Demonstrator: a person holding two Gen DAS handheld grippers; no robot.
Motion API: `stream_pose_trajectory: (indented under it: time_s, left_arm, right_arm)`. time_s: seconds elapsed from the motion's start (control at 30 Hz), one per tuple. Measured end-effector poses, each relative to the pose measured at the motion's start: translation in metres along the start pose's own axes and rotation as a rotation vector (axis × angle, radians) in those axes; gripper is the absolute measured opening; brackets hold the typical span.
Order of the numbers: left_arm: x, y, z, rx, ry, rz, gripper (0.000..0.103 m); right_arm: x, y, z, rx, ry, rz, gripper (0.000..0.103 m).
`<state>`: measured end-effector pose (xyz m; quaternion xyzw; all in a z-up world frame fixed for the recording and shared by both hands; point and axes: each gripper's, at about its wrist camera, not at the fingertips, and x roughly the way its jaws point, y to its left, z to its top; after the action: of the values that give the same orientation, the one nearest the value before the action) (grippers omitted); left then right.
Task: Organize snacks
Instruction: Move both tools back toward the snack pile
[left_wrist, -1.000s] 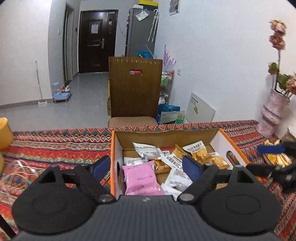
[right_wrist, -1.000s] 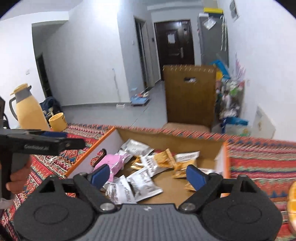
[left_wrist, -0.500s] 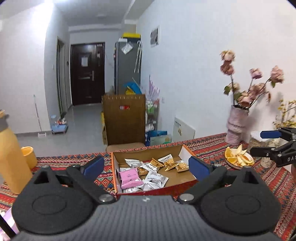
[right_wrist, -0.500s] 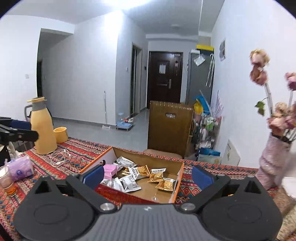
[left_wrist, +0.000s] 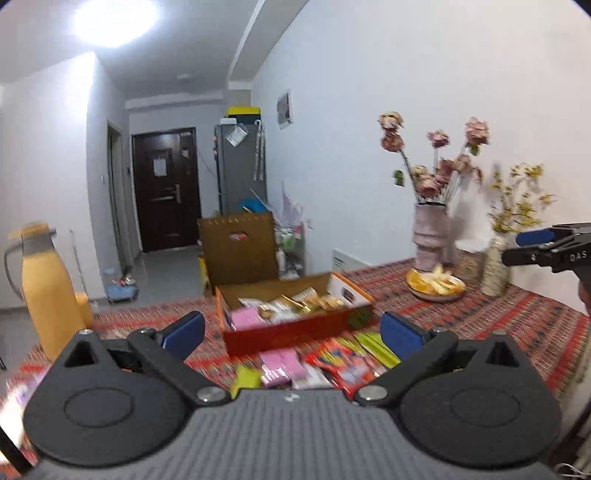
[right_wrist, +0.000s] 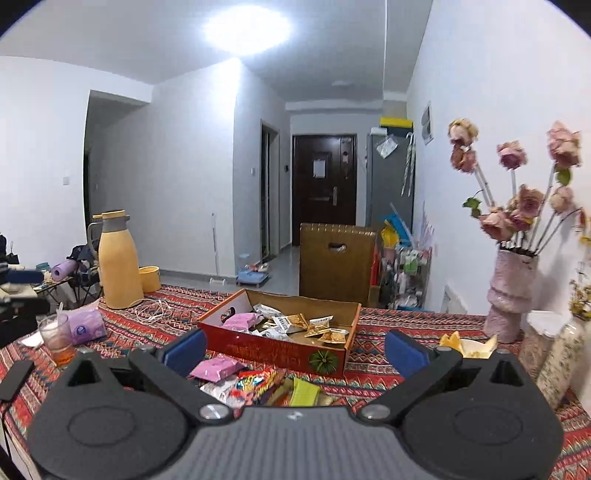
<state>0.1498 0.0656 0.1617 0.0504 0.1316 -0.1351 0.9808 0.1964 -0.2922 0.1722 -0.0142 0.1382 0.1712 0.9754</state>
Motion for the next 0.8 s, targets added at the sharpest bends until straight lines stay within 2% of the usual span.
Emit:
stream_pose_trajectory:
  time_s: [0.1,0.17,0.3,0.43,0.57,0.8]
  left_arm:
    - [-0.016,-0.004,-0.029,-0.067,0.002,-0.010,0.103]
    - [-0.024,-0.005,-0.048,-0.117,0.011,0.009,0.103]
    - [-0.036,0.010,-0.080,-0.236,0.027,0.065,0.103]
    - [-0.040,0.025,-0.101,-0.314,0.048,0.098,0.103]
    - [-0.034,0.026,-0.110,-0.310,0.077,0.099,0.103]
    - [-0.011,0.031,-0.120,-0.313,0.124,0.093,0.103]
  right_arm:
    - [-0.023,0.015,-0.027,-0.064,-0.058,-0.027,0.103]
    - [-0.037,0.028,-0.049,-0.100,-0.085,-0.051,0.103]
    - [-0.052,0.044,-0.083,-0.040,-0.108,-0.055,0.103]
    - [-0.053,0.055,-0.113,0.000,-0.089,-0.037,0.103]
    - [-0.035,0.059,-0.130,0.022,-0.001,-0.041,0.103]
    - [-0.006,0.061,-0.141,0.058,0.052,-0.062,0.103]
